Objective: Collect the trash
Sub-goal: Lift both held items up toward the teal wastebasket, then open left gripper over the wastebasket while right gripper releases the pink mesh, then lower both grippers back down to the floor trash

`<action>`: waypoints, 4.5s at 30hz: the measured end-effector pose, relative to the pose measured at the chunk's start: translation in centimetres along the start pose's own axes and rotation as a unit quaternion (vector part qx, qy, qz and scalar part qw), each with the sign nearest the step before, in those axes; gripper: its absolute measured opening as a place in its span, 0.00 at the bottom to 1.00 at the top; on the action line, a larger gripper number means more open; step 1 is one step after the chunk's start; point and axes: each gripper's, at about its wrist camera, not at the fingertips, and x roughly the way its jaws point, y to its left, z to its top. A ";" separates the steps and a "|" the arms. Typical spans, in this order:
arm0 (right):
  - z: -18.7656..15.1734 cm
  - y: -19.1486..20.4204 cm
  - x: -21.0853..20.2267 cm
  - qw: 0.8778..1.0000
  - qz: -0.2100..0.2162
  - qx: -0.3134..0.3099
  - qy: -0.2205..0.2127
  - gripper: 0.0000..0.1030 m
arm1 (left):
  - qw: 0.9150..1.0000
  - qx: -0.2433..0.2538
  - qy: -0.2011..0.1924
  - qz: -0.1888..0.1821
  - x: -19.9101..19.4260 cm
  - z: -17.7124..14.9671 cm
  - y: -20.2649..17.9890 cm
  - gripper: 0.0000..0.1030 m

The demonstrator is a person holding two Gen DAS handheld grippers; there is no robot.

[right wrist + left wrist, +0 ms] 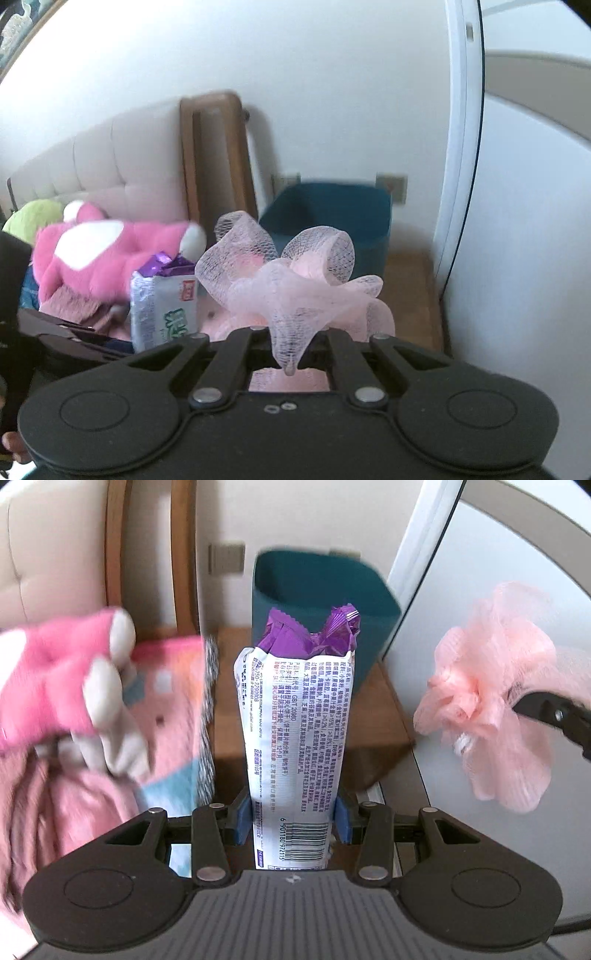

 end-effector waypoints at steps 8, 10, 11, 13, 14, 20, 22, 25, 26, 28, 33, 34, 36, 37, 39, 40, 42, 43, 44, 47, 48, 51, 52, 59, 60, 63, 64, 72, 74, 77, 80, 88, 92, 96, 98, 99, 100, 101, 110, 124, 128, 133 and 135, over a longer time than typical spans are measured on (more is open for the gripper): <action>6.1 -3.2 3.9 1.000 0.006 -0.015 -0.020 0.02 | 1.000 -0.001 -0.023 0.017 -0.4 8.6 -2.0 0.42; 7.4 -3.9 5.8 1.000 0.008 -0.013 -0.019 0.02 | 0.999 -0.007 -0.030 0.019 -0.1 11.0 -2.4 0.42; 8.2 -4.4 6.8 1.000 0.012 -0.012 -0.017 0.02 | 0.999 -0.012 -0.034 0.013 0.2 12.3 -2.5 0.43; 9.6 -5.2 8.7 1.000 0.018 -0.007 -0.010 0.02 | 0.999 -0.023 -0.033 0.012 1.1 14.9 -2.8 0.43; 10.2 -5.7 9.7 1.000 0.022 -0.006 -0.008 0.02 | 0.999 -0.026 -0.035 0.016 1.5 15.9 -3.0 0.43; 12.5 -7.0 15.1 0.999 0.022 -0.026 0.015 0.02 | 0.998 -0.036 -0.027 0.035 5.2 22.0 -4.2 0.43; 12.7 -7.3 17.0 0.999 0.021 -0.033 0.025 0.02 | 0.998 -0.041 -0.014 0.044 7.0 23.2 -4.2 0.43; 13.1 -7.7 19.2 0.998 0.031 -0.040 0.034 0.03 | 0.997 -0.041 0.003 0.061 9.6 24.6 -4.3 0.43; 13.0 -7.7 20.0 0.998 0.032 -0.043 0.040 0.03 | 0.997 -0.041 0.008 0.068 10.3 25.0 -4.4 0.43; 13.0 -8.1 21.8 0.997 0.039 -0.051 0.051 0.03 | 0.996 -0.044 0.019 0.074 11.8 25.4 -4.2 0.43; 12.0 -8.8 24.2 0.994 0.054 -0.057 0.083 0.05 | 0.996 -0.034 0.031 0.076 14.5 25.8 -5.0 0.43; 11.8 -8.8 24.6 0.993 0.055 -0.060 0.088 0.05 | 0.996 -0.032 0.035 0.078 15.0 25.9 -5.3 0.43; 11.5 -8.8 25.1 0.992 0.057 -0.068 0.094 0.08 | 0.995 -0.025 0.042 0.085 16.0 25.9 -5.7 0.43; 11.4 -8.8 25.4 0.991 0.057 -0.071 0.096 0.10 | 0.995 -0.022 0.045 0.090 16.5 26.0 -5.8 0.43; 11.2 -8.7 25.7 0.990 0.057 -0.075 0.100 0.13 | 0.994 -0.020 0.051 0.093 17.4 26.0 -5.7 0.43; 11.2 -8.6 25.8 0.990 0.056 -0.079 0.103 0.16 | 0.994 -0.017 0.055 0.094 17.8 25.9 -5.7 0.43; 10.9 -8.3 26.0 0.988 0.058 -0.088 0.113 0.17 | 0.993 -0.013 0.063 0.095 18.6 25.8 -5.7 0.43; 10.7 -8.2 26.0 0.987 0.059 -0.093 0.116 0.18 | 0.993 -0.014 0.066 0.095 18.8 25.8 -5.8 0.43; 10.7 -8.3 26.0 0.987 0.058 -0.096 0.118 0.22 | 0.993 -0.018 0.068 0.096 19.0 25.8 -5.8 0.43; 10.7 -8.2 25.7 0.986 0.068 -0.094 0.122 0.37 | 0.992 -0.031 0.075 0.091 19.5 25.9 -5.7 0.46; 10.7 -8.2 25.5 0.986 0.069 -0.093 0.122 0.38 | 0.992 -0.037 0.077 0.088 19.5 25.9 -5.6 0.47; 10.8 -8.3 24.9 0.986 0.073 -0.091 0.121 0.43 | 0.993 -0.053 0.071 0.075 18.9 26.0 -5.4 0.61; 10.9 -8.4 24.7 0.986 0.075 -0.087 0.120 0.44 | 0.994 -0.057 0.065 0.073 18.6 26.0 -5.4 0.65; 11.4 -8.6 22.5 0.988 0.085 -0.073 0.106 0.48 | 0.996 -0.059 0.031 0.064 15.1 25.1 -5.8 0.65; 11.4 -8.5 22.1 0.989 0.085 -0.069 0.102 0.49 | 0.996 -0.055 0.026 0.065 14.5 24.9 -5.7 0.65; 11.6 -8.5 21.3 0.990 0.088 -0.062 0.093 0.52 | 0.996 -0.044 0.010 0.071 12.3 24.0 -5.4 0.65; 11.6 -8.4 20.7 0.990 0.088 -0.061 0.090 0.53 | 0.997 -0.042 0.006 0.070 11.7 23.8 -5.3 0.65; 10.4 -7.3 16.3 0.994 0.071 -0.048 0.069 0.56 | 0.997 -0.017 -0.034 0.063 5.8 20.5 -4.5 0.65; 10.0 -7.1 15.5 0.995 0.068 -0.041 0.066 0.57 | 0.997 -0.011 -0.044 0.060 4.3 19.3 -4.4 0.65; 8.9 -6.2 13.5 0.996 0.065 -0.031 0.059 0.57 | 0.997 0.003 -0.057 0.057 2.0 17.2 -4.2 0.65; 8.0 -5.1 11.2 0.996 0.068 -0.017 0.049 0.57 | 0.995 0.017 -0.072 0.061 -0.4 14.5 -4.1 0.65; 4.9 -2.2 4.2 0.997 0.077 0.009 0.026 0.59 | 0.993 0.043 -0.100 0.046 -6.5 7.1 -3.5 0.71; 3.1 -0.8 1.5 0.997 0.072 0.014 0.021 0.61 | 0.993 0.051 -0.105 0.036 -8.2 3.9 -2.9 0.78; 0.9 -0.2 -0.3 0.997 0.068 0.029 0.021 0.67 | 0.992 0.053 -0.107 0.040 -8.3 0.9 -2.5 0.79; -0.3 -0.2 -0.3 0.997 0.065 0.031 0.028 0.70 | 0.993 0.051 -0.101 0.030 -7.9 -0.7 -2.3 0.79; -1.0 -0.3 0.0 0.997 0.063 0.030 0.033 0.70 | 0.994 0.048 -0.095 0.028 -7.5 -1.4 -2.3 0.79; -1.8 -0.4 0.4 0.997 0.062 0.030 0.040 0.71 | 0.995 0.046 -0.089 0.030 -6.8 -1.9 -2.3 0.79; -2.6 -0.4 0.7 0.997 0.062 0.030 0.046 0.71 | 0.995 0.044 -0.084 0.032 -6.2 -2.4 -2.2 0.79; -12.3 -2.7 7.5 0.991 0.068 0.013 0.116 0.72 | 0.999 0.007 -0.024 0.037 3.5 -8.6 -2.1 0.80; -36.7 -9.6 24.3 0.965 0.046 0.021 0.256 0.72 | 0.988 -0.070 0.122 0.065 30.0 -23.1 -1.2 0.98; -44.5 -10.6 29.0 0.952 0.043 0.037 0.301 0.72 | 0.978 -0.091 0.170 0.081 37.7 -27.8 -0.1 0.98; -52.7 -11.0 33.6 0.935 0.049 0.040 0.349 0.72 | 0.956 -0.127 0.234 0.118 46.5 -33.8 2.4 0.98; -55.6 -11.2 35.4 0.927 0.049 0.036 0.370 0.72 | 0.946 -0.142 0.258 0.135 49.8 -36.0 3.4 0.98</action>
